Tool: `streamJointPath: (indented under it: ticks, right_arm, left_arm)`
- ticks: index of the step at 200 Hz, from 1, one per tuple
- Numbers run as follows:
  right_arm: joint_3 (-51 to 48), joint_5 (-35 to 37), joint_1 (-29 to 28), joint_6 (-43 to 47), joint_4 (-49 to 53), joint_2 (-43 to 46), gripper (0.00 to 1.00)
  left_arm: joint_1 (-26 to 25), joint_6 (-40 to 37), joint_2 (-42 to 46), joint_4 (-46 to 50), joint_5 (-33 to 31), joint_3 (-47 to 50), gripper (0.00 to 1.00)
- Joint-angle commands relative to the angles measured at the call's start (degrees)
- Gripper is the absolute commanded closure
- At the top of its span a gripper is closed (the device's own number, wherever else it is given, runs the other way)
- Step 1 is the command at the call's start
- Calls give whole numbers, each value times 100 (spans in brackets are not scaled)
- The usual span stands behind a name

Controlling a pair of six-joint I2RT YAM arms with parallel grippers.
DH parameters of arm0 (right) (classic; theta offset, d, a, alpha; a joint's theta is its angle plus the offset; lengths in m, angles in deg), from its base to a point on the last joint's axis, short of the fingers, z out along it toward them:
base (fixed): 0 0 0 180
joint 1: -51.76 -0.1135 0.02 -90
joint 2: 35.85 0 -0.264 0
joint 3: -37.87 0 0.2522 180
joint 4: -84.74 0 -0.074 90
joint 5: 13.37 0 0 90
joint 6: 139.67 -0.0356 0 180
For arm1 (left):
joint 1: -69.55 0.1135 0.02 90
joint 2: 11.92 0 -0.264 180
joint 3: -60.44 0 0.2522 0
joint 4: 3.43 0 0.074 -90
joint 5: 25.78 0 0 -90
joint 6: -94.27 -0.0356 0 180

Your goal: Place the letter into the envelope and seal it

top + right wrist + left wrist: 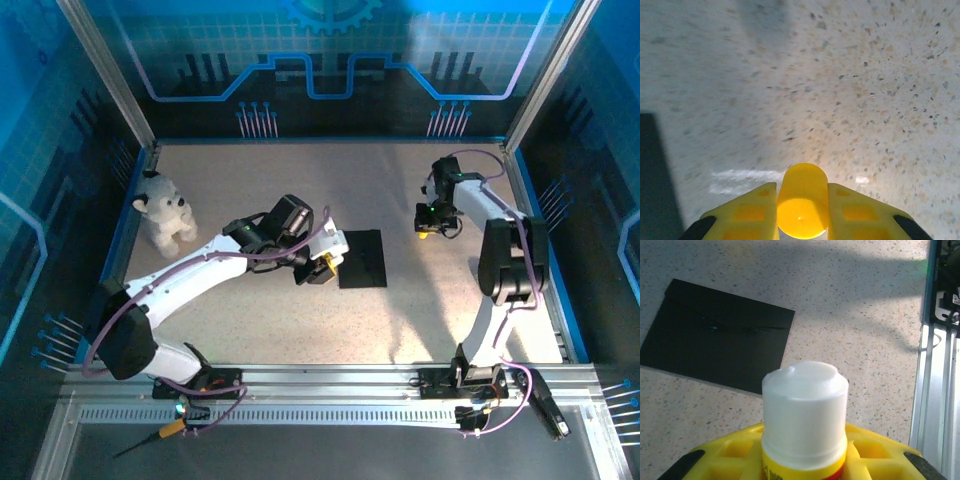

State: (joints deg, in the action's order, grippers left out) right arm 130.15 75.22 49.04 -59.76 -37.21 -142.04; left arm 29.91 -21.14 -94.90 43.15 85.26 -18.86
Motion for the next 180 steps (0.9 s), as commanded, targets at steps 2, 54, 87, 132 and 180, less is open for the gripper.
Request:
streamJointPath:
  ticks: [2,54,87,132,180]
  right_arm:
    - [-11,-742,-101,-70,472,794,79]
    - [-241,-3741,-100,-82,1082,1845,78]
    - [-661,-5223,-143,-205,1064,2222,77]
    - [-788,-6296,-436,-283,889,2071,77]
    - [-509,-6316,-955,-173,1091,1817,77]
  left_arm:
    - [33,17,-170,183,554,-237,100]
    - [277,-195,-379,437,1081,-475,100]
    - [325,-376,-582,715,1294,-681,100]
    - [325,-369,-752,761,1516,-855,100]
    - [325,-412,-938,861,1570,-1026,100]
